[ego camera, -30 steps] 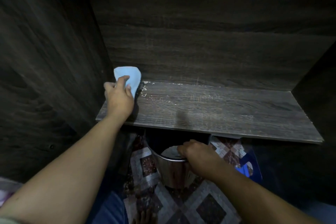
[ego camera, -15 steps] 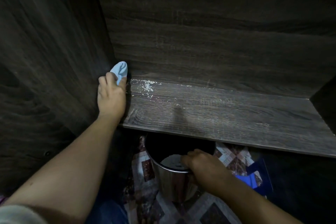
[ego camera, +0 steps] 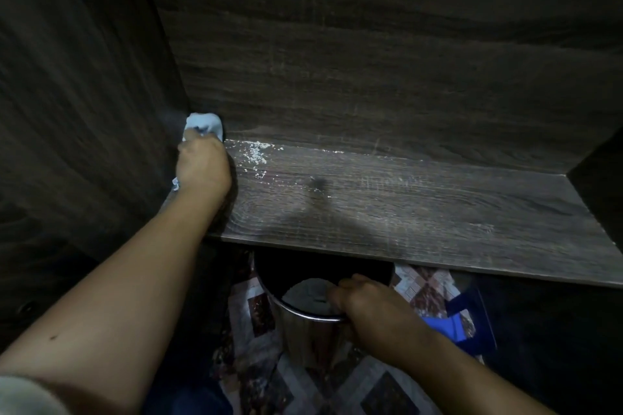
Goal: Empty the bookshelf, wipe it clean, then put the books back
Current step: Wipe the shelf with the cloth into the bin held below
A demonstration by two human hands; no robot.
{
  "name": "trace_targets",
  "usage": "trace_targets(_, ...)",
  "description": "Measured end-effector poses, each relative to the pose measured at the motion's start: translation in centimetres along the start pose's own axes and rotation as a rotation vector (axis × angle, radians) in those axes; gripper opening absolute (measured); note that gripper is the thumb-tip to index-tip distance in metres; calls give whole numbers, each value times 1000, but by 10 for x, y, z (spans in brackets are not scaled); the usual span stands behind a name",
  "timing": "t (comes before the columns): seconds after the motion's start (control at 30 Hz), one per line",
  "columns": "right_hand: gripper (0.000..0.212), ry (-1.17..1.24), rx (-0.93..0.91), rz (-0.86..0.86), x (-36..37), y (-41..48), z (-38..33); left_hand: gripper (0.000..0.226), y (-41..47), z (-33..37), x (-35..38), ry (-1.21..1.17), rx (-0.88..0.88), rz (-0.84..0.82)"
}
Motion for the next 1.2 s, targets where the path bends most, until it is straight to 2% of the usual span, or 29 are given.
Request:
trace_targets(0.2, 35, 55, 36, -14, 6, -8, 8, 36, 3, -4, -8, -106, -37, -50)
trace_targets(0.3, 37, 42, 31, -18, 10, -15, 12, 40, 1, -6, -15, -235, -62, -54)
trace_targets(0.47, 35, 50, 49, -14, 12, -20, 19, 38, -14, 12, -14, -354, 77, -76)
trace_targets(0.57, 27, 17, 60, -59, 13, -20, 19, 38, -22, 28, -10, -362, 91, -88)
trace_targets(0.67, 29, 6, 69, -67, 10, -19, 19, 40, -24, 39, -6, -367, 125, -100)
trace_targets(0.9, 35, 48, 51, -40, 10, -24, 20, 39, -27, 63, 5, -418, 191, -211)
trace_targets(1.2, 24, 57, 80, -182, 10, -20, 21, 38, -43, 112, 20, -468, 408, -377)
Point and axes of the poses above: each hand's wrist, its own y-axis towards the middle knuckle, its own x-axis out of the palm, z = x × y, the point moved 3 cm from there along y, towards the middle knuckle, and after that the axes turned 14 degrees about -y, right-handed, at the moved point
